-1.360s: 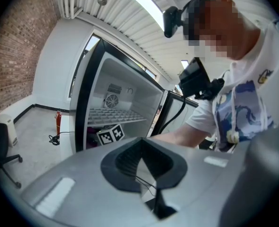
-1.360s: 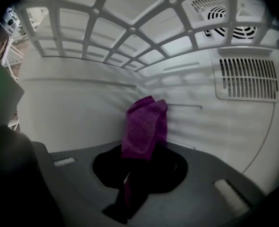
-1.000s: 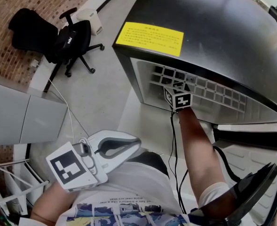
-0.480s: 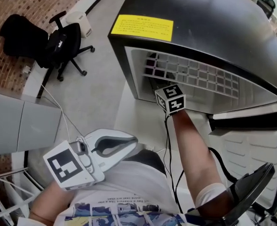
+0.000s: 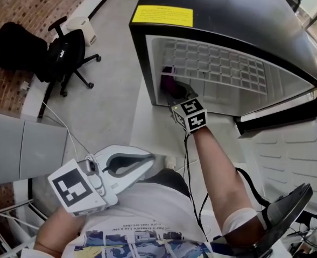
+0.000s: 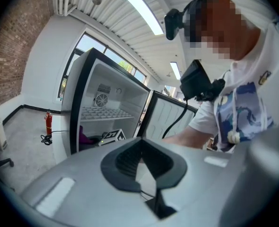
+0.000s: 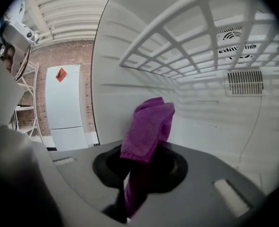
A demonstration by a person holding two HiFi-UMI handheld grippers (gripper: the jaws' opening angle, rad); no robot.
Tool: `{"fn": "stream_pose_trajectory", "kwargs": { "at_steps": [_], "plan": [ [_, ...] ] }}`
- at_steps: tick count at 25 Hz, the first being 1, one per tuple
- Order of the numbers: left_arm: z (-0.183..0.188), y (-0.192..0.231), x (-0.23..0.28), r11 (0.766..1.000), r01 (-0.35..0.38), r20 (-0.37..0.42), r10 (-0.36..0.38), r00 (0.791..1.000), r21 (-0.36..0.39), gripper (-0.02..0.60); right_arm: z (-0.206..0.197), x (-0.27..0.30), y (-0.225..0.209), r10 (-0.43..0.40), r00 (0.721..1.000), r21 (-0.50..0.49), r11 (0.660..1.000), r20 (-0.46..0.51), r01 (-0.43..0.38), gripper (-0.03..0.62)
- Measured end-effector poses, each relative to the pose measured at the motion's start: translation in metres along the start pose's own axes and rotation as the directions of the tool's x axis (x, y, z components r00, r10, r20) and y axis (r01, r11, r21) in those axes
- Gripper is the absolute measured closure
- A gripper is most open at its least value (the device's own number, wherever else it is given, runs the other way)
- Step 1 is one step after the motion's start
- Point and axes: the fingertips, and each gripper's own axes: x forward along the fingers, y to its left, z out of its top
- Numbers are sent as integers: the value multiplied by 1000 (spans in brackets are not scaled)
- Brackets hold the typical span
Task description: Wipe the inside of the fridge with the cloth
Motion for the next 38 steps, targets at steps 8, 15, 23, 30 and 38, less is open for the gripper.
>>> {"fn": "stream_pose_trajectory", "kwargs": {
  "at_steps": [8, 15, 23, 30, 38],
  "plan": [
    [-19, -8, -20, 1000, 16, -10, -16, 1000, 25, 578, -9, -13, 21, -17, 1000, 9, 1000, -17, 17, 537],
    [-33, -14, -26, 998, 47, -33, -46, 998, 31, 578, -9, -24, 33, -32, 999, 16, 999, -19, 32, 537],
    [-37, -20, -32, 994, 95, -30, -94, 995, 45, 577, -4, -43, 54, -46, 999, 16, 999, -5, 46, 537],
    [-40, -27, -31, 989, 137, -37, -135, 990, 50, 577, -16, -79, 49, -116, 993, 85, 990, -11, 116, 537],
    [-33, -33, -22, 976, 202, -16, -202, 979, 83, 577, -37, -144, -25, -334, 941, 207, 918, -59, 339, 537]
  ]
}}
